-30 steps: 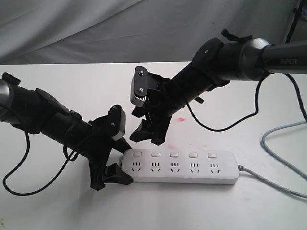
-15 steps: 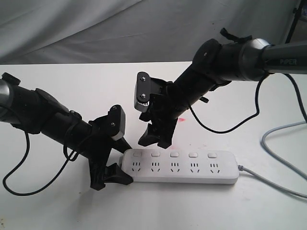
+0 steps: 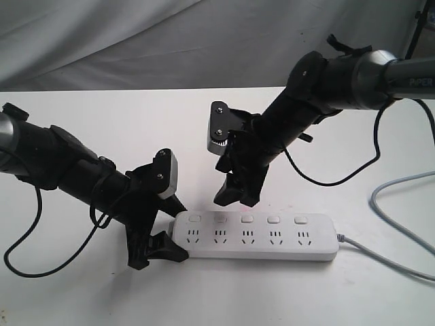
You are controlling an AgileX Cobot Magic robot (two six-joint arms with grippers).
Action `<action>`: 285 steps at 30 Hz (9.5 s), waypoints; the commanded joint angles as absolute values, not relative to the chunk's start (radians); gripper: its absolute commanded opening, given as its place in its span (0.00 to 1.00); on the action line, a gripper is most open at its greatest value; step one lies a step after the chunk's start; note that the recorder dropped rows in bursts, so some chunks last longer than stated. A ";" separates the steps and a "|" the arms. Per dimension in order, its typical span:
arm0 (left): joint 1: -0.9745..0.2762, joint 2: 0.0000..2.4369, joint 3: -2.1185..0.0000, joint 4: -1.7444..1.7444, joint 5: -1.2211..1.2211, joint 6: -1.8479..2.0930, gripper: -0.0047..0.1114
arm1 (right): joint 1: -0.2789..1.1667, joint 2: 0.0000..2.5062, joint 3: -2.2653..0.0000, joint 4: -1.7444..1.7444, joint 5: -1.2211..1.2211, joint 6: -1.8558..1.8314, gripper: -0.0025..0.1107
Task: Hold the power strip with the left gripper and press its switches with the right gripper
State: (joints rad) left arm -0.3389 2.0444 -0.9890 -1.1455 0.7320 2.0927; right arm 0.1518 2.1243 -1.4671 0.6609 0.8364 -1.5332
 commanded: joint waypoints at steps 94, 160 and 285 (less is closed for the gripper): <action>-0.342 2.045 -0.995 -1.150 0.706 2.094 0.04 | 0.149 2.052 -1.393 0.661 0.861 -1.586 0.60; -0.342 2.045 -0.995 -1.150 0.706 2.094 0.04 | 0.051 2.150 -1.288 0.641 0.751 -1.642 0.60; -0.342 2.045 -0.995 -1.150 0.706 2.094 0.04 | -0.058 1.881 -1.177 0.836 0.842 -1.730 0.60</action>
State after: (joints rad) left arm -0.3389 2.0444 -0.9890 -1.1475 0.7300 2.0927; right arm -0.0580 1.8895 -1.1807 0.8411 0.8612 -1.7245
